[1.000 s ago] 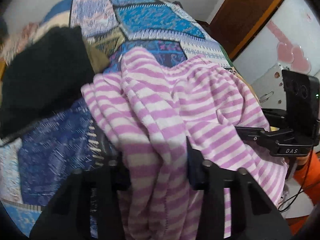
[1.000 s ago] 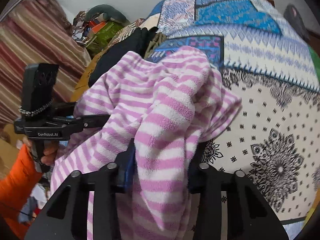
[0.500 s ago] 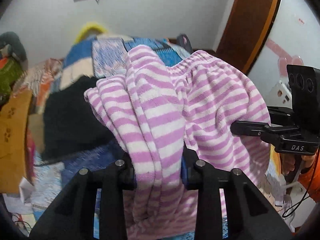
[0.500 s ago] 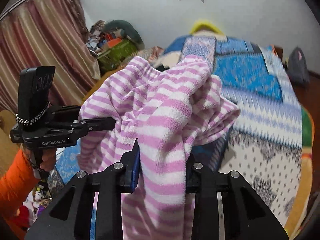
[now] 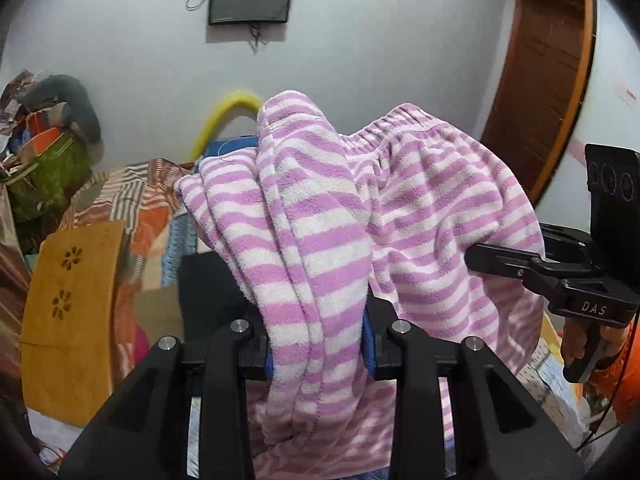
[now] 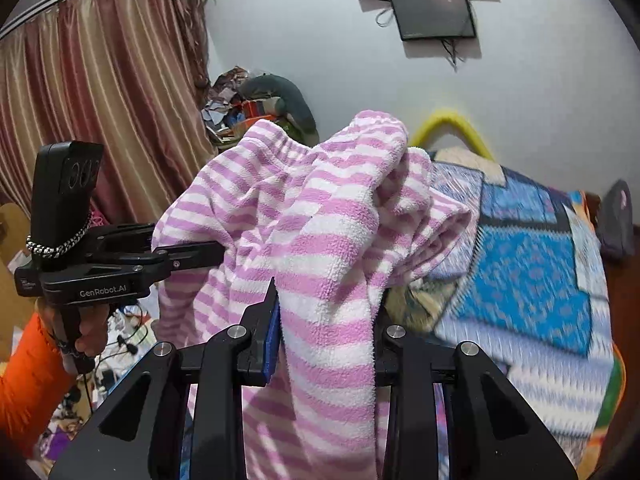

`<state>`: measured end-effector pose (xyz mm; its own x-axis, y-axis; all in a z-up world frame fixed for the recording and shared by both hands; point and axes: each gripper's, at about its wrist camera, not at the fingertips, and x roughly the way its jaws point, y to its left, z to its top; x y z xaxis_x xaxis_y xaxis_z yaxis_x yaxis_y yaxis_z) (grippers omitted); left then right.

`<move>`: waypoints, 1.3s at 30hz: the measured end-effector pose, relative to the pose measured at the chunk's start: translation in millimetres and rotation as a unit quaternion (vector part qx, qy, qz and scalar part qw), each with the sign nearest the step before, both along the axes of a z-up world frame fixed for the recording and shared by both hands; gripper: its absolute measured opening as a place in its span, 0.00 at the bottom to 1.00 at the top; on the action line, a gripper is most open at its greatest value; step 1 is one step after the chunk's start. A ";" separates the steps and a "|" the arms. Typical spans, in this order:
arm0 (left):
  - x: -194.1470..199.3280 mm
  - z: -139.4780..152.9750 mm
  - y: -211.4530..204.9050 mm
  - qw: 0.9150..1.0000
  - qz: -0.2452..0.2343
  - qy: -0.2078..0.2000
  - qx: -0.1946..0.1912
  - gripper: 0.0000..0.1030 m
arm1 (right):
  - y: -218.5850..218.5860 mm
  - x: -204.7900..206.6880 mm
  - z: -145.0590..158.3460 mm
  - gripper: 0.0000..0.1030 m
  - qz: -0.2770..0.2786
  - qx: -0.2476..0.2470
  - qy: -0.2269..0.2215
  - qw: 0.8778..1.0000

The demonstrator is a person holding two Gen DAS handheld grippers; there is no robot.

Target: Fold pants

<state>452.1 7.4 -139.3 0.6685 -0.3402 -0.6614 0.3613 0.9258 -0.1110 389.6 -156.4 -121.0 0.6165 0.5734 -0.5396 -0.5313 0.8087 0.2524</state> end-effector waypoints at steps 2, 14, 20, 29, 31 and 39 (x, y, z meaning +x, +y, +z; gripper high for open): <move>18.1 -4.2 8.3 1.000 0.009 0.000 0.003 0.31 | 7.9 17.5 -3.3 0.27 0.003 -0.001 0.000 1.000; 119.8 -87.2 55.8 0.998 0.042 0.050 0.007 0.32 | 48.5 103.2 -61.7 0.27 0.009 -0.001 0.040 0.999; 167.4 -168.5 79.0 0.989 0.083 0.125 0.011 0.37 | 58.7 136.3 -122.7 0.28 -0.018 -0.035 0.089 0.995; 143.8 -160.2 90.4 0.987 0.108 0.118 0.000 0.52 | 32.6 128.3 -134.3 0.40 -0.040 -0.054 0.107 0.992; 133.9 -153.3 92.0 0.987 0.113 0.112 0.012 0.52 | 29.4 118.1 -125.5 0.42 -0.044 -0.079 0.090 0.992; 82.2 -116.2 106.0 0.981 0.156 0.080 0.086 0.51 | 1.6 77.2 -88.6 0.42 -0.062 -0.129 0.059 0.988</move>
<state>534.3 113.4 -255.5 0.6047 -0.0086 -0.7964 0.0474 0.9986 0.0251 466.9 -154.8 -209.6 0.5974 0.3323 -0.7298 -0.4042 0.9108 0.0839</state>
